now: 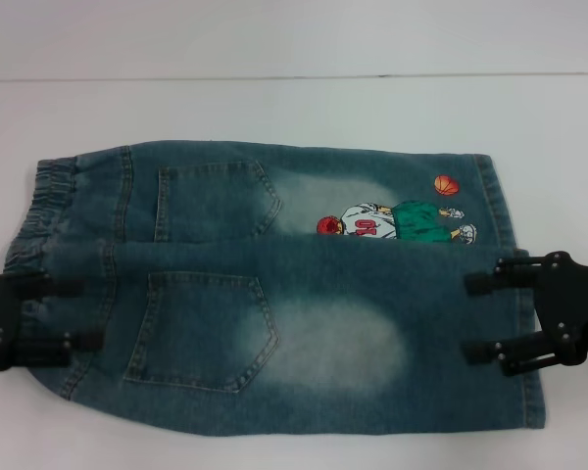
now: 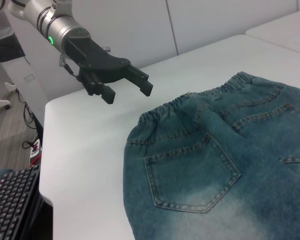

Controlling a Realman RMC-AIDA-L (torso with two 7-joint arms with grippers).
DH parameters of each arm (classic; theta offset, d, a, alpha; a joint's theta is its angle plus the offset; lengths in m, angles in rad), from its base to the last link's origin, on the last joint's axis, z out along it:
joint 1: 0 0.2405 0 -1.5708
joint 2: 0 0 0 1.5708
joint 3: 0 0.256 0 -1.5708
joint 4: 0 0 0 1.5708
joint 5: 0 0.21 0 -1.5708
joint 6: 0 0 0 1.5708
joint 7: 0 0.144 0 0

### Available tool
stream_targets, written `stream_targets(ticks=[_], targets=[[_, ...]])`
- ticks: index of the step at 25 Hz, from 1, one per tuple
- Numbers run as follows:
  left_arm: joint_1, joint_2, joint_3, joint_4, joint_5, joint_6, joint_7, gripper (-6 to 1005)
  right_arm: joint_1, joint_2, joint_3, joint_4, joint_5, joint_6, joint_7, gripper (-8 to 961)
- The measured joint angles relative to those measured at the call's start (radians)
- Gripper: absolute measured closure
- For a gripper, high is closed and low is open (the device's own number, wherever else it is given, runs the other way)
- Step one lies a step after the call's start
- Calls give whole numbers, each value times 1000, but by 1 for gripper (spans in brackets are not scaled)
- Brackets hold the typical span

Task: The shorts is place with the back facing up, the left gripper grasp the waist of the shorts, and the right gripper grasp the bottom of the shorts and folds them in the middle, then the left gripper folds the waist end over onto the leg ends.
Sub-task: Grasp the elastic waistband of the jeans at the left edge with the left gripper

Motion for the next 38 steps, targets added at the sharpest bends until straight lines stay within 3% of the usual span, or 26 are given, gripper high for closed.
stream_targets(ticks=[11, 16, 23, 30, 38], targets=[[44, -16, 2, 233, 7, -79, -294, 98, -8, 0, 9, 40, 1, 26, -54, 39], [48, -20, 7, 322, 92, -95, -403, 98, -8, 0, 8, 46, 1, 29, -67, 39], [35, -35, 42, 334, 181, -151, -407, 99, 0, 0, 1, 50, 1, 28, -69, 39], [54, -53, 143, 328, 205, -258, -401, 102, 3, 0, 1, 50, 0, 25, -69, 38], [42, -73, 147, 331, 282, -304, -409, 106, 1, -2, 2, 49, -2, 23, -69, 38]])
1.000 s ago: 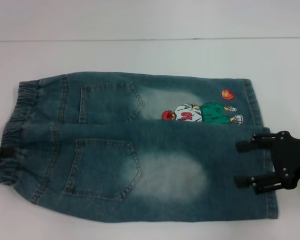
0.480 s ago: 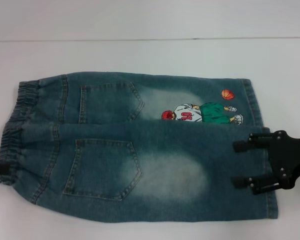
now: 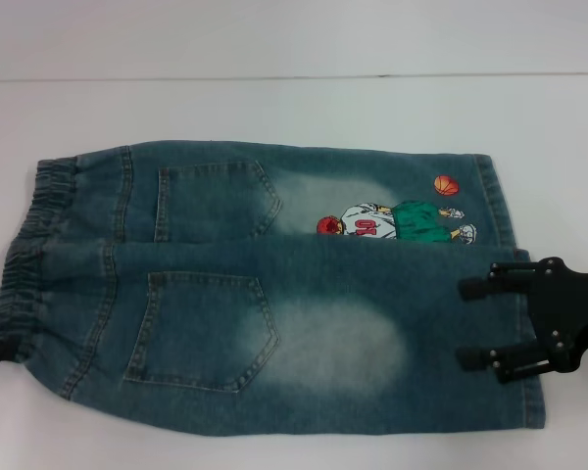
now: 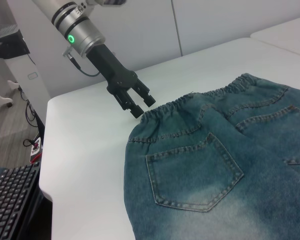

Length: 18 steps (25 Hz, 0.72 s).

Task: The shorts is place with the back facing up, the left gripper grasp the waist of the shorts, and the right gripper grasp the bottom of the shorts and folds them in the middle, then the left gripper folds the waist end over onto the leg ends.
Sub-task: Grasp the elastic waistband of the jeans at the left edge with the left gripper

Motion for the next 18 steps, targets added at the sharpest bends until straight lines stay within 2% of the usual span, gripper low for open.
stream_targets(ticks=[18], targets=[[-1, -11, 35, -4, 5, -27, 4, 113, 2, 2, 4, -3, 5, -3, 8, 38]])
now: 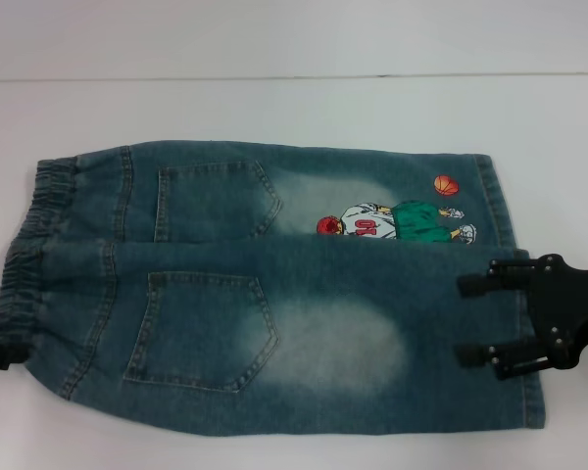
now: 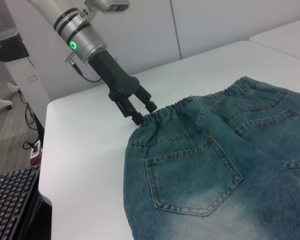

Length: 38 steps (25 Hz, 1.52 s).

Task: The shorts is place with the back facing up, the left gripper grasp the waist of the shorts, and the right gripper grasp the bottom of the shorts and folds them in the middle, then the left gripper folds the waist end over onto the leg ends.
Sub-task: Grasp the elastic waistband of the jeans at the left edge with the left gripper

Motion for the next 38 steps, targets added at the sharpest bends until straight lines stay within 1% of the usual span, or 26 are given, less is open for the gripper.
stream_targets(ticks=[7, 12, 15, 20, 26, 31, 38], targets=[[0, -1, 24, 0, 0, -1, 0, 116, 1, 0, 2, 3, 0, 0, 1, 39], [0, -1, 27, 3, 0, -1, -1, 310, 1, 0, 3, 3, 0, 0, 2, 39], [0, -2, 28, 5, 0, -13, -1, 540, 1, 0, 4, 4, 0, 0, 3, 38], [0, -6, 29, 6, 0, -41, -7, 637, 0, 0, 4, 4, 0, 0, 6, 38], [-10, -8, 36, 1, 0, -25, -6, 754, -1, 0, 4, 4, 0, 0, 16, 38], [-14, -10, 43, 6, 0, -16, -7, 953, -5, 0, 4, 0, 0, 0, 26, 39], [-9, -13, 43, 44, 0, 20, -5, 924, -9, 0, 10, -4, 1, 0, 31, 38]])
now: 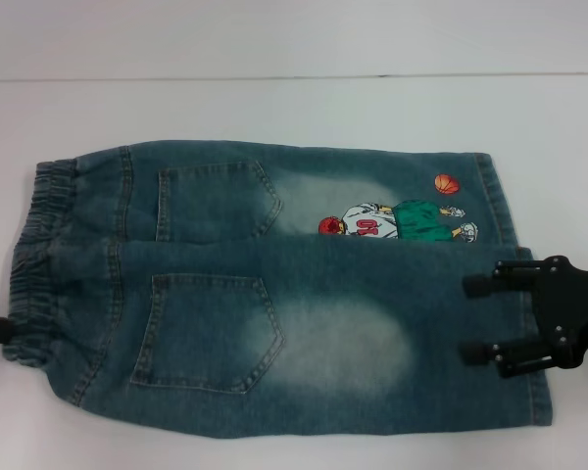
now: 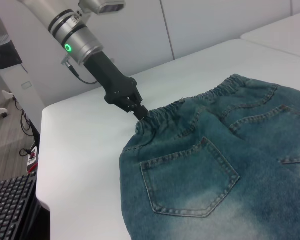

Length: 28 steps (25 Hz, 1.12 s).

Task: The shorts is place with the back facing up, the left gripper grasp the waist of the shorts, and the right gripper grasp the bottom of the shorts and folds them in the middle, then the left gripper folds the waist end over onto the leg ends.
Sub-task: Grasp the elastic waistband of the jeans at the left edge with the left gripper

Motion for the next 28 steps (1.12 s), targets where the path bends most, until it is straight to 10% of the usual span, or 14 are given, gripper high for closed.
stream_targets(ticks=[18, 28], targets=[[15, -20, -5, 67, 69, -19, -70, 849, 8, -2, 2, -9, 1, -5, 11, 40], [-9, -29, -2, 61, 127, -4, -84, 391, 8, 0, 3, -14, 1, -5, 14, 40]])
